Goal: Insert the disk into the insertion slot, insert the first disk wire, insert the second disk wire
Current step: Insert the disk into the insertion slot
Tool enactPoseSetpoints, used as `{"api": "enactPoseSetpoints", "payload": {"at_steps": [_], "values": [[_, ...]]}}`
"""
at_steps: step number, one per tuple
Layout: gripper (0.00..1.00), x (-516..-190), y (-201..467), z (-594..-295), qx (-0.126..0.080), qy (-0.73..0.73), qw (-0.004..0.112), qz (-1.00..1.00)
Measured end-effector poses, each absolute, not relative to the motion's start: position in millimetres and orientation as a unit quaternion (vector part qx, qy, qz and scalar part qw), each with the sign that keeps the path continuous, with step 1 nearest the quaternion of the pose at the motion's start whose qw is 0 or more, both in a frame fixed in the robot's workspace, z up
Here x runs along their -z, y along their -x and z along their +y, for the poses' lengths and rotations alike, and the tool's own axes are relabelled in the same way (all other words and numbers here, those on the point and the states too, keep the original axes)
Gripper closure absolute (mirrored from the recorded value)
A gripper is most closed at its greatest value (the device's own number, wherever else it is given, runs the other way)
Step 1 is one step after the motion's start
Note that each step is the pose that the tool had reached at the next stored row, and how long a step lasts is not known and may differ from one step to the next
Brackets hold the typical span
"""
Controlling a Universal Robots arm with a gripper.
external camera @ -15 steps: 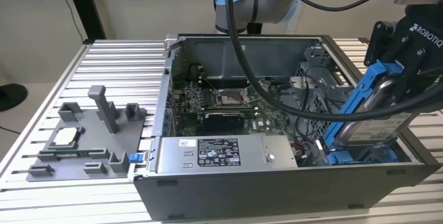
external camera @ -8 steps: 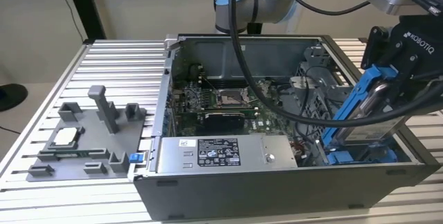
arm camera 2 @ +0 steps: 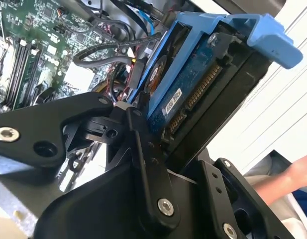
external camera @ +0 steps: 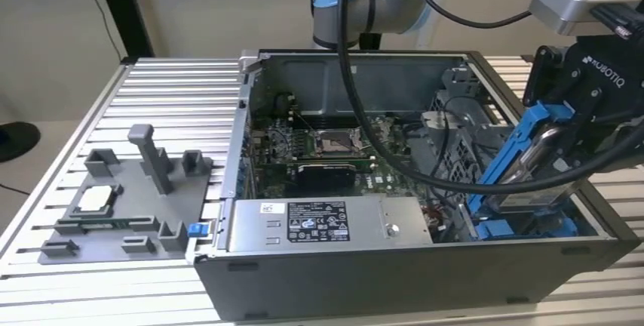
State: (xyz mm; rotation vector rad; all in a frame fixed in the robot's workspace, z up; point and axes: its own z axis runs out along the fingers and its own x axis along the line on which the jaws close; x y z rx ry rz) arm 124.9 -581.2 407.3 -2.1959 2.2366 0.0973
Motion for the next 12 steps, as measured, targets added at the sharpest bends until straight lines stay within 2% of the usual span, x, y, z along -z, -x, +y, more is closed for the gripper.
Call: {"api": "enactPoseSetpoints", "payload": {"at_steps": [5,12], "values": [[1.00,-400.7,-125.2,-581.2,-0.032,0.700,0.003,0.714],[1.00,-406.2,-125.7,-581.2,-0.040,0.699,-0.007,0.714]]}}
